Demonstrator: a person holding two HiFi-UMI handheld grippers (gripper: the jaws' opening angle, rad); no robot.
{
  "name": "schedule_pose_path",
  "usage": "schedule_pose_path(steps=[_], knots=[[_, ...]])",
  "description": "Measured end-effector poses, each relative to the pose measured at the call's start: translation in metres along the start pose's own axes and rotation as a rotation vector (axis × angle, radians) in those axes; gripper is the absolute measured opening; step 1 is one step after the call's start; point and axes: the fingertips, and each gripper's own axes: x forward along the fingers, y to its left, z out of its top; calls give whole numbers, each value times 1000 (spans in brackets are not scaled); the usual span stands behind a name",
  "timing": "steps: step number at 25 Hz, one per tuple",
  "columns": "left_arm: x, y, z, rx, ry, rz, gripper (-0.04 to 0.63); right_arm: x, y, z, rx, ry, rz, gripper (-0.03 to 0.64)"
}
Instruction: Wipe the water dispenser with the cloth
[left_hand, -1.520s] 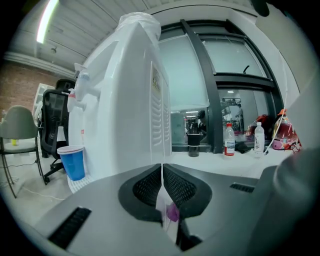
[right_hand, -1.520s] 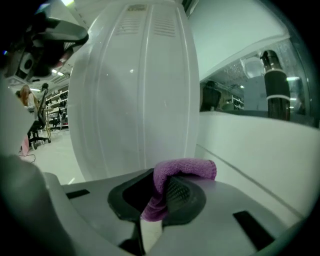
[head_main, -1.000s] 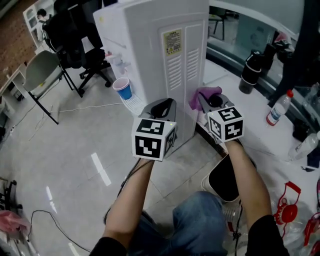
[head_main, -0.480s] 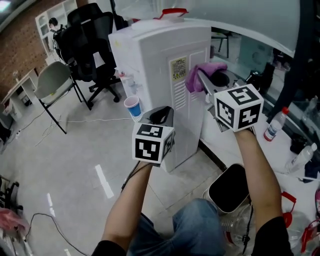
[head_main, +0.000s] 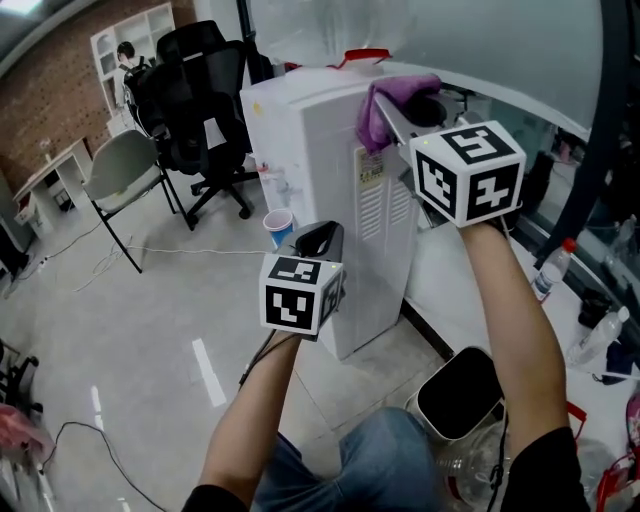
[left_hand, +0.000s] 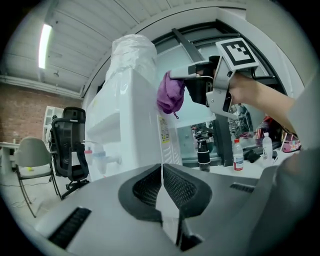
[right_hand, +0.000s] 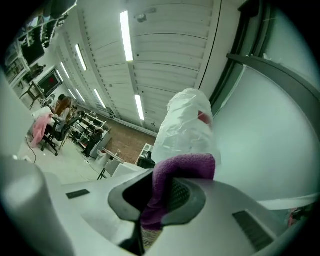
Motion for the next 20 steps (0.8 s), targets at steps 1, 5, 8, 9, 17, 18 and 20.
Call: schedule_pose_path(steps=[1,5,8,9,17,18,20], knots=[[-2,2,0,1,1,4,32,4,2,0,-12,3,0,46],[-8,8,0,3,0,14,32,16,7,-8,-13,24,4,46],[-10,12,-2,3,3,18,32,20,8,-17,-3,36,2,46],[-11,13,-3,2,5,18,32,20,8,-21,2,39,1,46],[-10,10,-17,-3,14,11,32,10,18,-53,52,52,7,46],[-10,10,-20,-5,16,11,32,9,21,-59,54,58,10,46],[-9,10,-26,-10,18,11,32,6,26,-71,64,69,13,46]])
